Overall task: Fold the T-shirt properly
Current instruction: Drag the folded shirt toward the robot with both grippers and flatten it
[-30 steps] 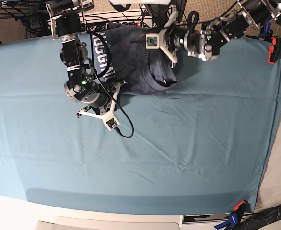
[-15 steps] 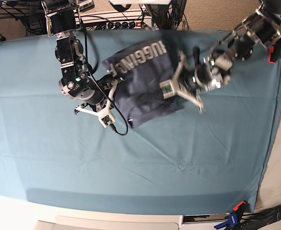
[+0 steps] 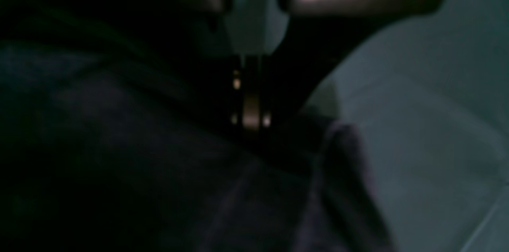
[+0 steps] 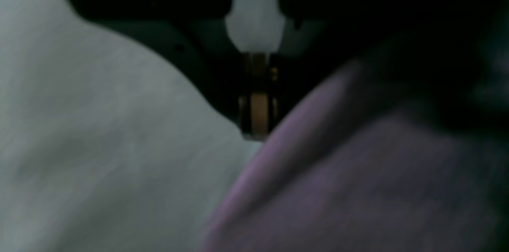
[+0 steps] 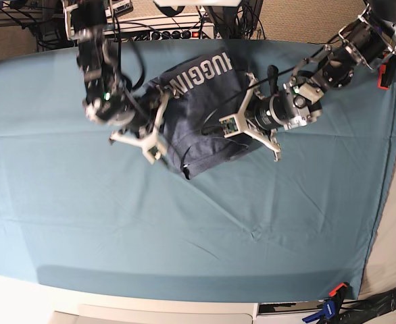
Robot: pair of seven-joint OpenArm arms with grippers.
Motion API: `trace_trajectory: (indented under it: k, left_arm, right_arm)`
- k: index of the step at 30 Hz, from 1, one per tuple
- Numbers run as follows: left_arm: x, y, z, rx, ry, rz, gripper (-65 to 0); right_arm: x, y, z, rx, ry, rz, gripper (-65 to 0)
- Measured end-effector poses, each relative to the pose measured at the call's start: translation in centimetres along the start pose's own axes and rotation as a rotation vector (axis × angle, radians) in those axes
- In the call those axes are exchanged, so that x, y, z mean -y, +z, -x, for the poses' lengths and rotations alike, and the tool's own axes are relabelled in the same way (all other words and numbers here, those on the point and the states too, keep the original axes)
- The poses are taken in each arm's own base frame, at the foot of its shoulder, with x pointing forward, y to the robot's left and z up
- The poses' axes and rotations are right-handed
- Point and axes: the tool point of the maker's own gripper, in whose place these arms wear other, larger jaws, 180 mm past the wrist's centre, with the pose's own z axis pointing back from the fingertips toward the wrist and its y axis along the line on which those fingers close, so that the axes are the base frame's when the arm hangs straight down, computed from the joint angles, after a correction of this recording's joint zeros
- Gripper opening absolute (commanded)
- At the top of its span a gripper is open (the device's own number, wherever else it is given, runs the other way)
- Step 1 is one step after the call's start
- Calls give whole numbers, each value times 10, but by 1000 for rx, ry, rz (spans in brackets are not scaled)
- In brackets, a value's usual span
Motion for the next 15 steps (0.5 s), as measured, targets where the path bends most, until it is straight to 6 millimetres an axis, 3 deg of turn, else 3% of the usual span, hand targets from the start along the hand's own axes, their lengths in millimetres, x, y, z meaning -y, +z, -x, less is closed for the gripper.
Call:
trace_trajectory:
  k: [2,15]
  left_arm:
    - [0,-1,-3,19,10,7,-650]
    - [7,-2,-4,32,18,47,-650]
  right_arm:
    - [-9,5,5,6,19,5,-650]
    - [0,6,5,8,65,62,-650]
